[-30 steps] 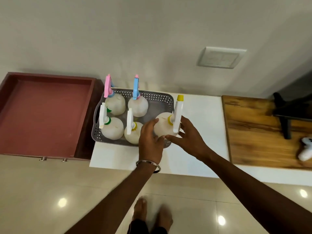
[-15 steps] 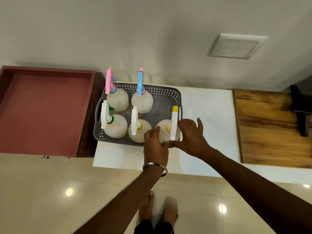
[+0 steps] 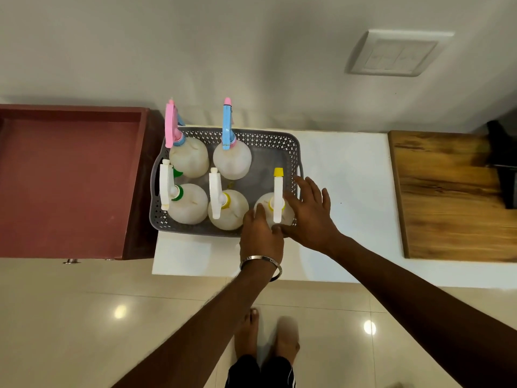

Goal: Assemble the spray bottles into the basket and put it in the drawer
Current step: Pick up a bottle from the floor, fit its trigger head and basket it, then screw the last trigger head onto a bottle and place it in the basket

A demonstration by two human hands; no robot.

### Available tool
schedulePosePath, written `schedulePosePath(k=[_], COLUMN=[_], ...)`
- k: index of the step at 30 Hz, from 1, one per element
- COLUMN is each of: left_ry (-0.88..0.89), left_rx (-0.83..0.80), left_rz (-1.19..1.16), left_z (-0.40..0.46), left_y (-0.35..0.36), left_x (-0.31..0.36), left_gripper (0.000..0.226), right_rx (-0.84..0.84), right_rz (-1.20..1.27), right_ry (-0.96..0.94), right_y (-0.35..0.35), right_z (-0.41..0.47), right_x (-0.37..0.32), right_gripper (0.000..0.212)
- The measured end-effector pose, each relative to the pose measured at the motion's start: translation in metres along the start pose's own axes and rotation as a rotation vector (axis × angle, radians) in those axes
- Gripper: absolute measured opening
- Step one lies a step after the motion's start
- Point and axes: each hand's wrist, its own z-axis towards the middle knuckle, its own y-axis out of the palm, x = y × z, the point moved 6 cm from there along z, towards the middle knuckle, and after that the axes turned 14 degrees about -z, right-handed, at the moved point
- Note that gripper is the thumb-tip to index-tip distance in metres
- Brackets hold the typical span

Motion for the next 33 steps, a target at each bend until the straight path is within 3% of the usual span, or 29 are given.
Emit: schedulePosePath(k=[15,19,23,26,33], left_ry=[0.038,0.219,0.488,0.541,0.694], left_rx=[0.035,0.124,0.082,0.054,-0.213], left_rz=[-0.124,-0.097,0.031,0.079,0.097], left_z=[-0.029,-0.061,-0.092,-0.102,-0.121], left_y=[-0.004,-0.011,0.003,0.019,0.081], left_x=[0.004,0.01,0.017,0.018,0.037], left_gripper=[0.062,0.057,0.042,0.043,0.043], right_rx=[-0.013,0.124,0.181,0.188,0.217], right_rz=[0.07,0.198,0.21,0.22,0.26], right_ry=[0.04,0.109,0.242,0.347,0.552], right_y=[-0.005,-0.022,-0.023,-0.017,0.002], right_z=[-0.02,-0.046,-0.086,-0.121,-0.229], right_x=[-0.003,0.005,0.027,0.047,0.095], right_gripper=[0.092,0.075,0.069,0.067,0.066])
